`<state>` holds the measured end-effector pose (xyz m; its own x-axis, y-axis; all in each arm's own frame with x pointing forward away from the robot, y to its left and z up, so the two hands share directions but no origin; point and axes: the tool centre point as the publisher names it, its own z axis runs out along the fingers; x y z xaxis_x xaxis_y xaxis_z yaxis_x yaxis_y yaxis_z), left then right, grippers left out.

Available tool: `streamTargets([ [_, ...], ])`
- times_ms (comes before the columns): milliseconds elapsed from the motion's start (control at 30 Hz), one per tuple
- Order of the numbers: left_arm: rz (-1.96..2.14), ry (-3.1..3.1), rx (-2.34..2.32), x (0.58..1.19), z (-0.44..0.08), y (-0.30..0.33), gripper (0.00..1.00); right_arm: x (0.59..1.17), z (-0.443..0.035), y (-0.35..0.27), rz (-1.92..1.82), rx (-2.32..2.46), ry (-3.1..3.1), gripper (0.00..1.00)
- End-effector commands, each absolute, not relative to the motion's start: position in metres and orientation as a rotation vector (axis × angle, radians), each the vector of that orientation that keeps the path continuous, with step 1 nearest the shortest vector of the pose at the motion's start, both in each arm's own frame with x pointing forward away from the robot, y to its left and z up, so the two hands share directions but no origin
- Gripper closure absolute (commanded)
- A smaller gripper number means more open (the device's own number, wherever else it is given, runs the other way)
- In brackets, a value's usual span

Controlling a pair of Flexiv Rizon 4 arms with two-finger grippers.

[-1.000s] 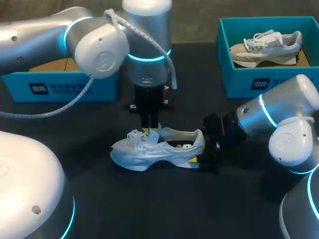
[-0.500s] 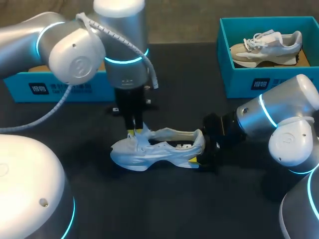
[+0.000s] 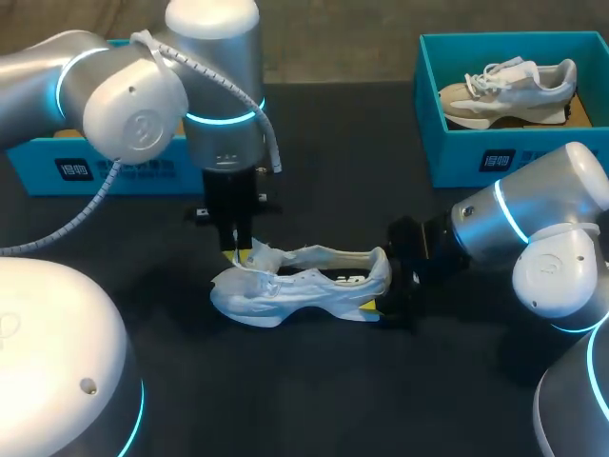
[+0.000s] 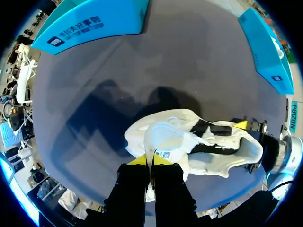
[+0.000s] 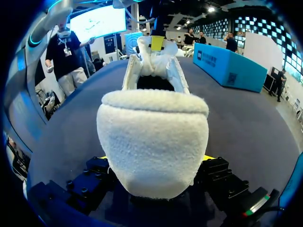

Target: Take the shoe out of the shoebox, open the shoe tongue, remove and reinsert the insole, then place the shoe into the shoebox

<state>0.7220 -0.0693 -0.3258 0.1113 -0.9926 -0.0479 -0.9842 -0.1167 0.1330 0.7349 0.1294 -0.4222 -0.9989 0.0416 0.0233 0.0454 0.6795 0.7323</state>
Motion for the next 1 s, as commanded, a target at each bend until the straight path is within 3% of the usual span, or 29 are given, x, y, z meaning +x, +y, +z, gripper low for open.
streamTargets([
  [33,-0.22,-2.022,2.298,0.727,-0.337,-0.069,1.0,0.737,-0.426,0.132,-1.251,-0.075,-2.876,1.0],
  [367,-0.246,-1.977,2.313,0.725,-0.357,-0.057,1.0,0.737,-0.426,0.132,-1.251,-0.075,-2.876,1.0],
  [433,-0.244,-1.969,2.311,0.725,-0.36,-0.056,0.96,0.737,-0.426,0.132,-1.251,-0.075,-2.876,1.0],
  [500,-0.243,-1.959,2.31,0.725,-0.363,-0.056,0.74,0.737,-0.426,0.132,-1.251,-0.075,-2.876,1.0],
  [533,-0.247,-1.953,2.311,0.725,-0.366,-0.055,0.54,0.737,-0.426,0.132,-1.251,-0.075,-2.876,1.0],
  [567,-0.249,-1.947,2.311,0.724,-0.366,-0.055,0.4,0.737,-0.426,0.132,-1.251,-0.075,-2.876,1.0],
  [600,-0.249,-1.944,2.311,0.724,-0.367,-0.055,0.08,0.737,-0.426,0.132,-1.251,-0.075,-2.876,1.0],
  [633,-0.25,-1.941,2.311,0.724,-0.368,-0.055,0.0,0.737,-0.426,0.132,-1.251,-0.075,-2.876,1.0],
  [1000,-0.113,-2.03,2.238,0.724,-0.336,-0.065,0.0,0.737,-0.426,0.132,-1.251,-0.075,-2.876,1.0],
])
